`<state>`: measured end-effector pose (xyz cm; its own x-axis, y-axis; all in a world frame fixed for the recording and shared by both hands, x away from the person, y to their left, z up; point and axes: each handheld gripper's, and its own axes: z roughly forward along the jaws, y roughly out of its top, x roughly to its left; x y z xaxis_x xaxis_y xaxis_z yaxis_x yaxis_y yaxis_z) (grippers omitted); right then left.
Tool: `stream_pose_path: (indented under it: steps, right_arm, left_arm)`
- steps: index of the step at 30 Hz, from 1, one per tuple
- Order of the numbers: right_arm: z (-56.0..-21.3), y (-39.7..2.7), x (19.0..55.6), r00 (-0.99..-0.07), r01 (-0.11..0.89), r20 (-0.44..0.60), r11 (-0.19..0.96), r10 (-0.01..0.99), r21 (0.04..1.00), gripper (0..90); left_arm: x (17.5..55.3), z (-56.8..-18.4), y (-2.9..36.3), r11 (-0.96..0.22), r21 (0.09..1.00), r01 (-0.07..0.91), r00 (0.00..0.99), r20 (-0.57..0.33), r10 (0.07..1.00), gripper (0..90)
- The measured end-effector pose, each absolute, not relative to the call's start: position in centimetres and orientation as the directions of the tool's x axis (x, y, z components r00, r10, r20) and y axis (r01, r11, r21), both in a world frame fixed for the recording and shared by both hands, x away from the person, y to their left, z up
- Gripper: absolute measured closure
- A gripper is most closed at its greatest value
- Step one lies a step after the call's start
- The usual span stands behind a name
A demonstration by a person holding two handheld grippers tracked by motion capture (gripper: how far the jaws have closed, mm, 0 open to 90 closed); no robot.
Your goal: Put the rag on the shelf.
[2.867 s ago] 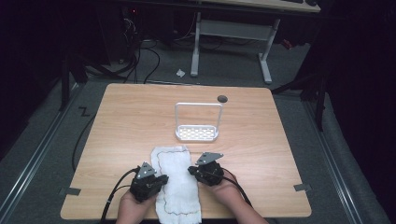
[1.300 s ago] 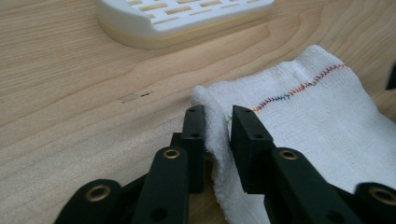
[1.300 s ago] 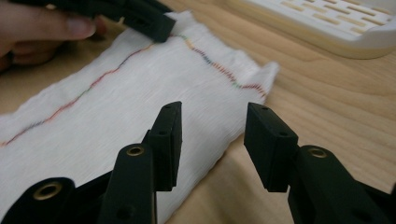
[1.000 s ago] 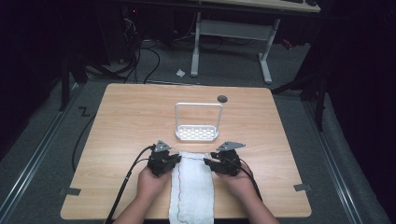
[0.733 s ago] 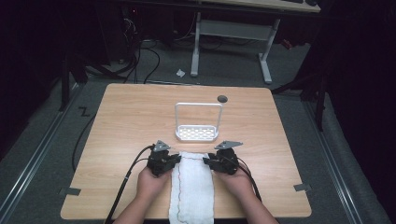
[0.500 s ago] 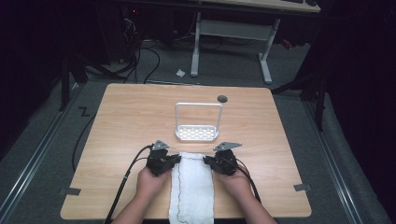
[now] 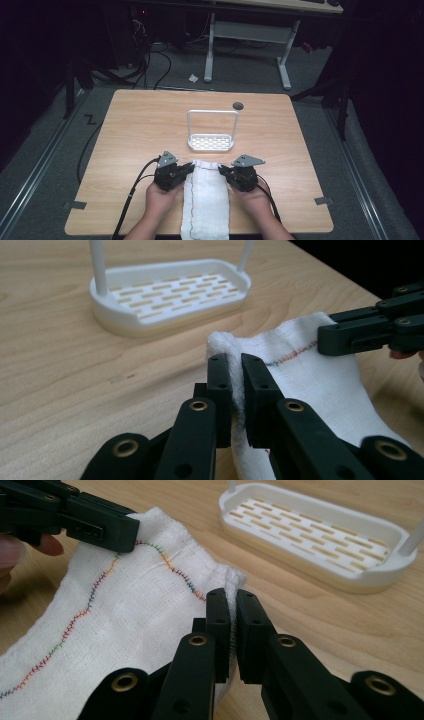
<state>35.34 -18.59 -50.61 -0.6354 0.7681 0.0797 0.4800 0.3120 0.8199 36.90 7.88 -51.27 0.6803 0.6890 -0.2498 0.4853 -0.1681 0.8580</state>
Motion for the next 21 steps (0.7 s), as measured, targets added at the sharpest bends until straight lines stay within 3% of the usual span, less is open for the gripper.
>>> stream_pose_path:
  steps: [21]
  right_arm:
    - [-44.9,-18.7,35.0,-0.629,0.323,-0.008,0.271,0.777,0.907,86.1]
  left_arm:
    - [36.8,-44.2,7.6,-0.105,0.934,0.342,0.722,-0.189,0.666,83.7]
